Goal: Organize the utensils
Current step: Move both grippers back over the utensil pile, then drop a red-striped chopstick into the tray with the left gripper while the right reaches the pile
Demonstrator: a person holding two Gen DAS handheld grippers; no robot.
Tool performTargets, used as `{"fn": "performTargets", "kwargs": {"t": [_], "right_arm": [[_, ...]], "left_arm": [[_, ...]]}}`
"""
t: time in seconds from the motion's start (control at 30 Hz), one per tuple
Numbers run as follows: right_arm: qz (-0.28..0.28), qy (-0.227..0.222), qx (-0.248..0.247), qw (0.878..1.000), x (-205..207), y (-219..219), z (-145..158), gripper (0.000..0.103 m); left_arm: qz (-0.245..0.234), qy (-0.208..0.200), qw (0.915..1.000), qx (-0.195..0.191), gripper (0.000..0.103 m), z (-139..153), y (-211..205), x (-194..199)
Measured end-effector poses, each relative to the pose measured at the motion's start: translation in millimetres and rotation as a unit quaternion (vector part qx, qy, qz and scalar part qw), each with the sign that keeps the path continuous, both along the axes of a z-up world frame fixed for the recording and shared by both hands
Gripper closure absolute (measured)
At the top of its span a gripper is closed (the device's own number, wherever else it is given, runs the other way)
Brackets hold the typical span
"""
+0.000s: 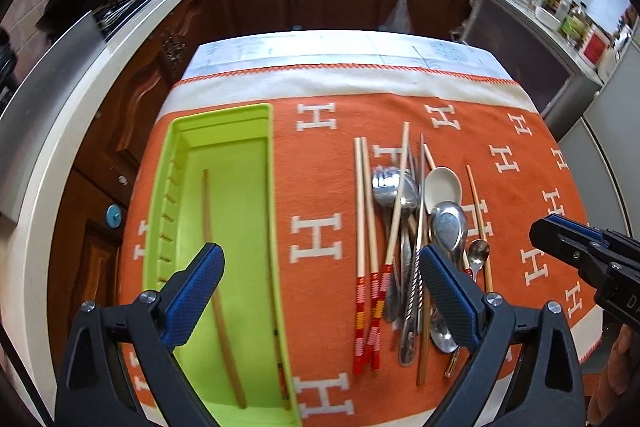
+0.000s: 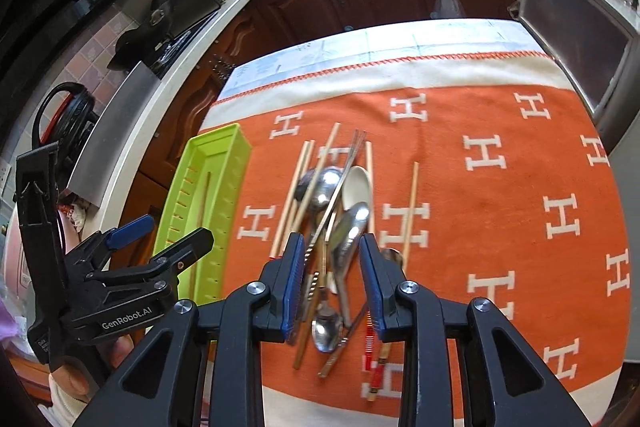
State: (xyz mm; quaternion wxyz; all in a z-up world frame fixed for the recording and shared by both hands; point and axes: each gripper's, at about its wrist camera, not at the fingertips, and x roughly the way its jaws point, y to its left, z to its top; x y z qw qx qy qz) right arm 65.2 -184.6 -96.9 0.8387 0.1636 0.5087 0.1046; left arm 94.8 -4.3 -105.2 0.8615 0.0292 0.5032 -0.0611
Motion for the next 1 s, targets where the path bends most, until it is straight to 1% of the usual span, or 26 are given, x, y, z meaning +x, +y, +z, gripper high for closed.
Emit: {"fn": "performTargets", "kwargs": {"t": [0.17,0.27,0.4,0.47,0.53,0.57,0.63,0.67,0.73,0.8,0.9,0.93,0.97,1.0], "right_arm": [[-0.011,0.020,0.012,1.000,6.6,-13.2,-17.6,0.074],[-0.013,0.030,0.019,0.999,11.1,-17.2,-29.6,0.074],[-0.013,0.040,0.026,0.999,17.6,-18.2,-42.9,0.074],[-0.011,0.045,0.030,0.998,20.9,-18.9,-49.2,0.074],[-0.009,0.049,0.032,0.998,22.2,-17.9,-53.6,0.074],[-0.008,0.051,0.034,0.998,23.5,-17.7,-56.2,0.074],[-0.005,0.054,0.037,0.998,25.7,-17.3,-61.4,0.074],[-0.004,0.056,0.038,0.998,26.5,-16.9,-63.7,0.074],[-0.002,0.059,0.040,0.997,28.5,-15.6,-67.9,0.074],[0.000,0.061,0.040,0.997,28.9,-14.8,-71.3,0.074],[0.004,0.066,0.042,0.997,31.6,-12.4,-76.8,0.074],[0.005,0.067,0.042,0.997,32.4,-11.6,-78.4,0.074],[0.006,0.068,0.043,0.997,32.4,-10.6,-79.6,0.074],[0.008,0.068,0.043,0.997,32.3,-10.0,-80.6,0.074]], "left_arm": [[-0.018,-0.014,0.9996,0.019,0.006,-13.0,-18.3,11.9],[-0.028,-0.013,0.9992,0.026,0.006,-21.8,-25.8,18.6],[-0.051,0.007,0.9975,0.049,0.014,-39.4,-38.6,27.4],[-0.061,0.020,0.9965,0.054,0.019,-48.1,-43.4,29.6],[-0.067,0.037,0.9956,0.053,0.027,-57.8,-46.2,32.1],[-0.069,0.043,0.9953,0.053,0.030,-61.7,-47.1,32.9],[-0.071,0.054,0.9946,0.052,0.043,-69.0,-48.1,34.9],[-0.072,0.061,0.9943,0.049,0.047,-72.5,-48.5,36.0],[-0.071,0.075,0.9940,0.036,0.061,-77.9,-46.9,39.6],[-0.070,0.084,0.9937,0.026,0.066,-80.8,-44.5,41.5],[-0.074,0.082,0.9936,0.023,0.066,-81.5,-46.7,43.0],[-0.075,0.082,0.9936,0.022,0.070,-81.5,-47.5,43.5],[-0.077,0.083,0.9934,0.017,0.076,-81.3,-48.2,44.1],[-0.080,0.087,0.9930,0.005,0.092,-81.2,-48.5,44.8]]}}
